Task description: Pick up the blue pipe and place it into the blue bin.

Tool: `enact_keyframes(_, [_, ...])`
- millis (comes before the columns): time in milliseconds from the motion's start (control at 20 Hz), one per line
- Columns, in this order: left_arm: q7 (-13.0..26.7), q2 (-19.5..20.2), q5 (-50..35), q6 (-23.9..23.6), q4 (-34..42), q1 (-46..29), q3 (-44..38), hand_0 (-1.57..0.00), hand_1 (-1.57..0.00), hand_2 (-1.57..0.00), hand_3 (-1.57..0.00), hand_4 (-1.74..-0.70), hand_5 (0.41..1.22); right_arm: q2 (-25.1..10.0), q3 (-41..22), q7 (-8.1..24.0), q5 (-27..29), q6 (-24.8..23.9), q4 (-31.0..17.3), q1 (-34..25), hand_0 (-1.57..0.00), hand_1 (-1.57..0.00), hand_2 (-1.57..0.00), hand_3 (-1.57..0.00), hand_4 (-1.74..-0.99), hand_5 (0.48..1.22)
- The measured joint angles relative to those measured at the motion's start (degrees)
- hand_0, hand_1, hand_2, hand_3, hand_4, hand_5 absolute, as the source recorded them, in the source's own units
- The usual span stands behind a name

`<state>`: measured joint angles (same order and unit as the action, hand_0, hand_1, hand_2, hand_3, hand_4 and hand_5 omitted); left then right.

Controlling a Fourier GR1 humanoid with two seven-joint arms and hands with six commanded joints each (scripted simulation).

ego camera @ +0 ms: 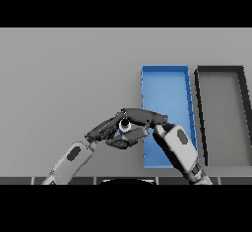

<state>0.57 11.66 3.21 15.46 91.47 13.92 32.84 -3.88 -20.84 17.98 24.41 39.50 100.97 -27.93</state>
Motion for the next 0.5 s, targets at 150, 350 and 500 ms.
enact_keyframes(150, [2.5, -0.5, 0.6, -0.9, -0.6, 0.0, 0.0, -0.01, -0.01, -0.01, -0.01, -0.9, 0.548, -0.8, 1.0, 3.7, 4.1, -2.1, 0.4, -1.0, -1.57, -1.57, -1.57, -1.57, -1.491, 1.221])
enact_keyframes(350, [3.1, -0.6, 0.4, -0.6, -0.9, 0.2, 0.1, 0.0, 0.0, 0.0, 0.0, -0.91, 0.514, -3.0, 3.3, 11.8, 16.3, -8.0, 2.0, -5.8, -1.57, -1.57, -1.57, -1.57, -1.639, 1.221])
enact_keyframes(500, [4.0, -0.8, 0.0, -0.1, -0.2, -0.4, 0.7, 0.0, 0.0, 0.0, 0.0, -0.92, 0.503, -5.5, 7.2, 15.2, 25.7, -14.6, 1.1, -12.0, -1.57, -1.57, -1.57, -1.57, -1.689, 1.171])
